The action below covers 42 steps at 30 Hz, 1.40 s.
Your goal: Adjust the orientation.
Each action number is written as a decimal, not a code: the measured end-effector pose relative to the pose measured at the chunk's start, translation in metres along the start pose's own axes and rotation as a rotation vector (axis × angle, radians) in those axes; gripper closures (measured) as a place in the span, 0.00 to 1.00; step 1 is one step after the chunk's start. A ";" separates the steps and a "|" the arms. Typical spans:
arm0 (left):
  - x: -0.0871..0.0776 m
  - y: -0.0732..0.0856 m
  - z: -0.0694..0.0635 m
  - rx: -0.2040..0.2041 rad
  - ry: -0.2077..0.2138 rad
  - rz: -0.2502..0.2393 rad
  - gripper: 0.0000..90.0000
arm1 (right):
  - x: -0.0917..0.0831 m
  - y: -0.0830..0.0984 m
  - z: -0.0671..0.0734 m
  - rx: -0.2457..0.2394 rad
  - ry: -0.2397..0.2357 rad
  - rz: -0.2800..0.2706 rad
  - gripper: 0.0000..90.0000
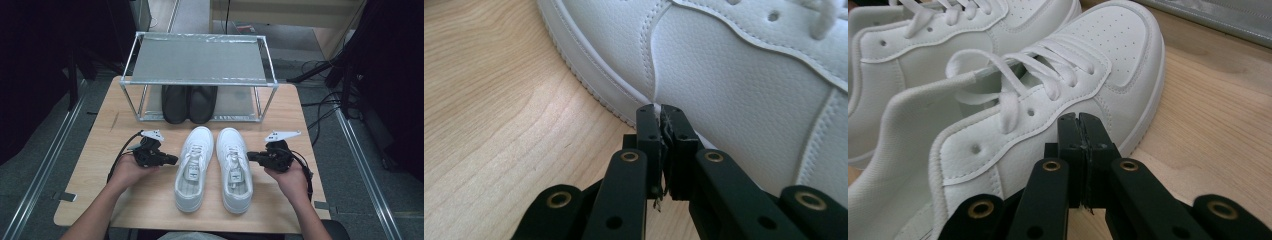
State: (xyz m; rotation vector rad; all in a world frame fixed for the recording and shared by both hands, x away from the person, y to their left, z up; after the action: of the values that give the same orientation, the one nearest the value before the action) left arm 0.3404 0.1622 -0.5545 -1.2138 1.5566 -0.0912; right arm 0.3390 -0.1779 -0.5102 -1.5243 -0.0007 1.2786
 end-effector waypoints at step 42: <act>0.010 -0.008 -0.006 0.006 -0.006 0.036 1.00 | 0.015 -0.002 -0.003 0.055 -0.047 0.013 1.00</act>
State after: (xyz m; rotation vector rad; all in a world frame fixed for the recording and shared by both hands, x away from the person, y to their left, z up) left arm 0.3419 0.1483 -0.5538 -1.1798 1.5713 -0.0689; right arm 0.3486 -0.1703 -0.5198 -1.4499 0.0140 1.3145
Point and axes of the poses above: each handheld gripper's, and its own axes: x roughly forward along the jaws, y roughly out of its underside, z roughly to its left, the point moved 5 cm from there along x, roughly forward along the jaws, and after that the axes turned 4 degrees about y, right-handed, at the moved point
